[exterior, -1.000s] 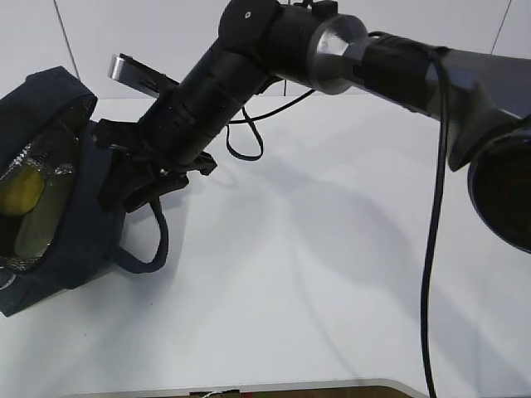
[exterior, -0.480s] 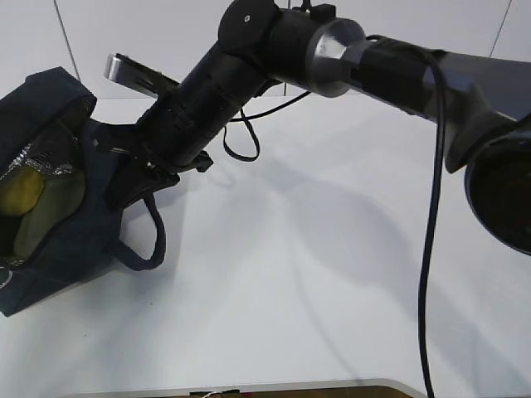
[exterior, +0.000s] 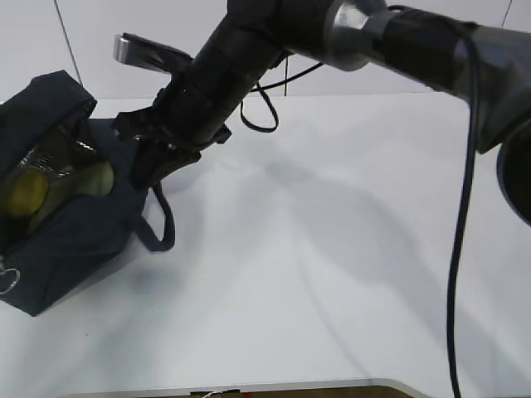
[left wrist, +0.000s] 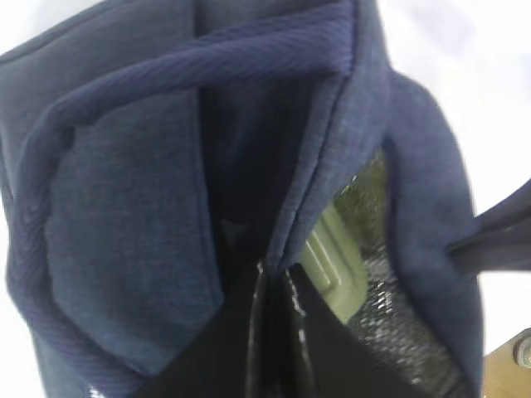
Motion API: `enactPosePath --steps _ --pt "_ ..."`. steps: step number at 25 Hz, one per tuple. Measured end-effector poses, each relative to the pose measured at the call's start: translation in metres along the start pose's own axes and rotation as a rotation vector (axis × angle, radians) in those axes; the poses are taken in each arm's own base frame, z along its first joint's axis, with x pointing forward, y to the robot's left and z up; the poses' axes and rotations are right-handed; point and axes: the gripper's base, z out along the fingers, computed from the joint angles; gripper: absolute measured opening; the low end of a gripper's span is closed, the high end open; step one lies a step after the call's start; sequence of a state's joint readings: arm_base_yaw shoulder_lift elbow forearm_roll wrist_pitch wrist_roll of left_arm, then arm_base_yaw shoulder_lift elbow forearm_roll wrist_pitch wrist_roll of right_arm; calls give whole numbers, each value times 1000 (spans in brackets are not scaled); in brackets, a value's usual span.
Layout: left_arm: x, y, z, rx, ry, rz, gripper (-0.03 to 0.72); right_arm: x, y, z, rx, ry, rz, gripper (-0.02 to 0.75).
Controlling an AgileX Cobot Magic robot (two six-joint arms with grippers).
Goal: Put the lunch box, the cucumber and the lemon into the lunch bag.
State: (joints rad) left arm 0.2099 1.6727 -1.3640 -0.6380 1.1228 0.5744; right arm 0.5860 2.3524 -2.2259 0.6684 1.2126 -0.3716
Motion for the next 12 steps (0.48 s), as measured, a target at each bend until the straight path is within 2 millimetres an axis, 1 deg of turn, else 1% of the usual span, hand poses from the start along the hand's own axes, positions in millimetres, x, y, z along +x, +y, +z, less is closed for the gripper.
enactPosePath --steps 2,6,10,12 --pt "-1 -8 4 11 9 22 -13 -2 3 -14 37 -10 -25 10" --pt "-4 -36 11 28 -1 97 -13 -4 7 -39 59 -32 -42 10" --pt "-6 -64 22 58 -5 140 -13 -4 -4 -68 105 -60 -33 10" --pt "-7 -78 29 75 -9 166 -13 -4 -8 -86 147 -84 -36 10"
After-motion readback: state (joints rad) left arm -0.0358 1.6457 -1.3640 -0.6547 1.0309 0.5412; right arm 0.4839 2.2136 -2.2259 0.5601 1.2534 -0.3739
